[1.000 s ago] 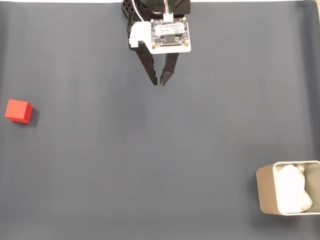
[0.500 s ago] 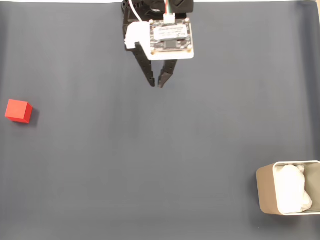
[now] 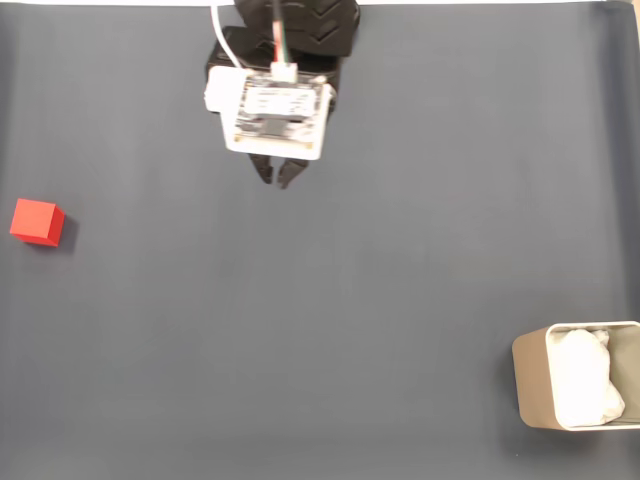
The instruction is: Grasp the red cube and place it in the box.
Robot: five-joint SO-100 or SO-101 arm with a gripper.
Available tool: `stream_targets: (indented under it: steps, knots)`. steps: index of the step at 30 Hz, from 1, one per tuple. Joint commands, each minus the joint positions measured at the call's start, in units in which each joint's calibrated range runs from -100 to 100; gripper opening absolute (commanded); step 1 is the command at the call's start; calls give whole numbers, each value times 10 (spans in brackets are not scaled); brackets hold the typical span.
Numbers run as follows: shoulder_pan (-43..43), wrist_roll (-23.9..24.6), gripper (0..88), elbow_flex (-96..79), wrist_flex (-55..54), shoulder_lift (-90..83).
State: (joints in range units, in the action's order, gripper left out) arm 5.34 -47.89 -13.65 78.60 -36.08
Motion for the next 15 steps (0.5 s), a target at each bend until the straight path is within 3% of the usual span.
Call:
stream_targets:
  steps: [1, 15]
  knots:
    - [24, 5, 0, 31, -1, 7]
    - [143, 9, 0, 14, -28, 51]
